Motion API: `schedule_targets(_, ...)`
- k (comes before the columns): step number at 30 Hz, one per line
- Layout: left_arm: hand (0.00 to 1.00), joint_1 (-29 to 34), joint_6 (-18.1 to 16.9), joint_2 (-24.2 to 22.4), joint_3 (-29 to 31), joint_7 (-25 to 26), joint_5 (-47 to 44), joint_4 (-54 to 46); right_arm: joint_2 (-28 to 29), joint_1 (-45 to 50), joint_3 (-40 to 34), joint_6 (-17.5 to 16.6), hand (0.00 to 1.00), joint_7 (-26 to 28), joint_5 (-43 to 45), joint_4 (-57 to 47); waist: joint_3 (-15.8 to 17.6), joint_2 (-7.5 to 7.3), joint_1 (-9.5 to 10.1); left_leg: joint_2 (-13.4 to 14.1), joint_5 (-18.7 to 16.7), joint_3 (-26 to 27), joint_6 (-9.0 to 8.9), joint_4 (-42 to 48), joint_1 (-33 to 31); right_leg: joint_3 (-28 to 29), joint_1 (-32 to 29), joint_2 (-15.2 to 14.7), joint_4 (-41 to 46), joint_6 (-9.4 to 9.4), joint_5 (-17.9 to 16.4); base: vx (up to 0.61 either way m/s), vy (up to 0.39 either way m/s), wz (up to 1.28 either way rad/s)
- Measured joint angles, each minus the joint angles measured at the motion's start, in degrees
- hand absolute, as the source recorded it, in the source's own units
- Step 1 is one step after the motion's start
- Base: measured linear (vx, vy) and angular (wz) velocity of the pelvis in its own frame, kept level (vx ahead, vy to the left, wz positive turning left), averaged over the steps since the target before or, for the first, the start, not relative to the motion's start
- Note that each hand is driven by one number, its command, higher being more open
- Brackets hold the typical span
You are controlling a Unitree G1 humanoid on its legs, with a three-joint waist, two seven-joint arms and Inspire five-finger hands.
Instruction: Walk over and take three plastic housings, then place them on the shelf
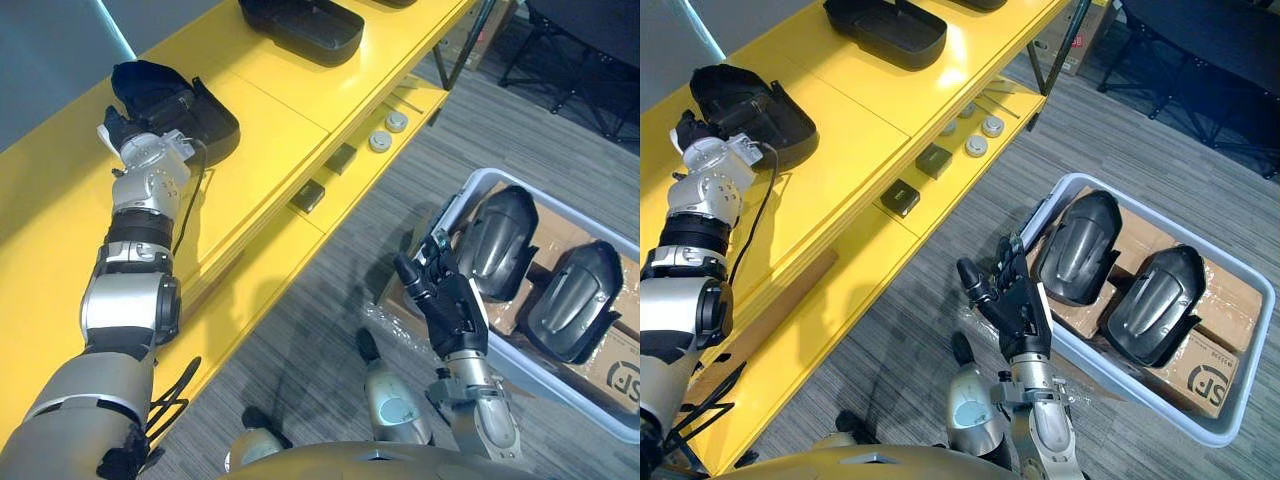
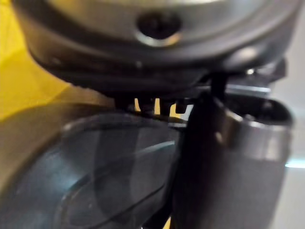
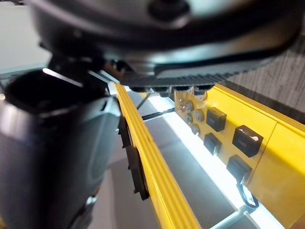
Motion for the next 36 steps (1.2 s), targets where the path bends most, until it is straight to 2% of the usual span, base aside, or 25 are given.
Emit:
schedule_targets(5,1.0,0.2,0.3,0.3,-0.1,-0.9,0.2,0.3,0.0,-1.0,0.0,0.0,1.0,1.1,0.0,0.1,-0.2,-0.32,-0.23,-1.1,1.2,-0.2,0.13,-2.5,1.3,-0.4,1.0,-0.3,-0.6,0.0,0.0,0.02,0.006,0.05)
schedule_targets(10,1.0,0.2,0.4,1.1,-3.7,-0.9,0.5,0.3,0.1,-1.9,-0.1,0.0,1.0,2.1,0.0,0.4,-0.4,-0.44,-0.78,-1.5,2.4,-1.1,0.02,-4.8,3.0,-1.5,3.0,-0.3,-1.6,-0.05,0.0,0.03,0.001,0.1)
schedule_targets(15,1.0,0.2,0.4,3.3,-7.8,-6.1,0.3,-0.8,0.3,-3.5,-1.6,0.0,1.0,3.9,0.1,0.5,-1.1,-1.02,-1.0,-2.1,3.0,-2.1,0.14,-6.0,3.9,-2.2,4.0,-0.5,-1.8,-0.22,-0.1,0.02,0.005,0.1)
schedule_targets(17,1.0,0.3,0.4,3.4,-9.8,-9.0,-1.2,-3.4,0.5,-4.0,-2.6,0.0,1.0,4.7,0.1,0.5,-1.3,-1.36,-0.33,-2.4,3.2,-3.1,0.43,-6.2,3.9,-3.2,4.8,-0.9,-2.0,-0.23,-0.2,-0.01,0.008,0.2)
schedule_targets(22,1.0,3.1,-0.7,3.3,-10.2,-12.4,-2.1,-7.4,0.2,-7.6,-2.8,0.0,1.0,6.9,-0.1,0.5,-2.8,-1.51,0.52,-3.0,4.2,-4.6,0.63,-7.8,4.8,-4.9,6.8,-1.4,-2.8,-0.2,-0.2,-0.02,0.005,0.17)
schedule_targets(28,1.0,7.9,-1.9,3.3,-10.4,-16.5,-0.9,-11.3,-4.9,-15.1,-5.0,0.0,1.0,8.7,0.5,0.5,-6.0,-1.41,3.66,-3.3,5.5,-7.6,0.85,-9.2,4.7,-7.9,8.6,-1.7,-3.6,-0.15,-0.2,-0.03,-0.006,0.25)
schedule_targets(30,1.0,8.0,-3.9,3.5,-10.3,-14.9,5.1,-11.4,-6.3,-19.9,-6.7,0.0,1.0,9.6,2.5,0.9,-6.2,-1.32,5.33,-3.6,6.5,-8.7,1.01,-10.1,4.6,-8.9,8.8,-1.9,-3.6,-0.15,-0.2,-0.05,-0.003,0.23)
schedule_targets(33,1.0,8.0,-5.9,4.4,-9.8,-12.0,9.0,-13.7,-7.3,-25.1,-6.4,0.0,1.0,10.6,1.9,4.8,-6.7,-1.29,6.98,-4.1,7.4,-10.4,1.33,-11.3,4.6,-10.5,9.6,-2.3,-3.6,-0.13,-0.2,-0.04,0.003,0.28)
schedule_targets(36,1.0,8.0,-7.4,5.3,-9.8,-11.7,9.7,-16.8,-8.2,-29.3,-3.9,0.7,1.0,10.8,2.0,10.1,-7.1,-1.3,8.51,-4.3,7.7,-12.0,1.54,-11.3,4.5,-12.1,10.7,-2.6,-3.7,-0.05,-0.4,-0.03,0.003,0.32)
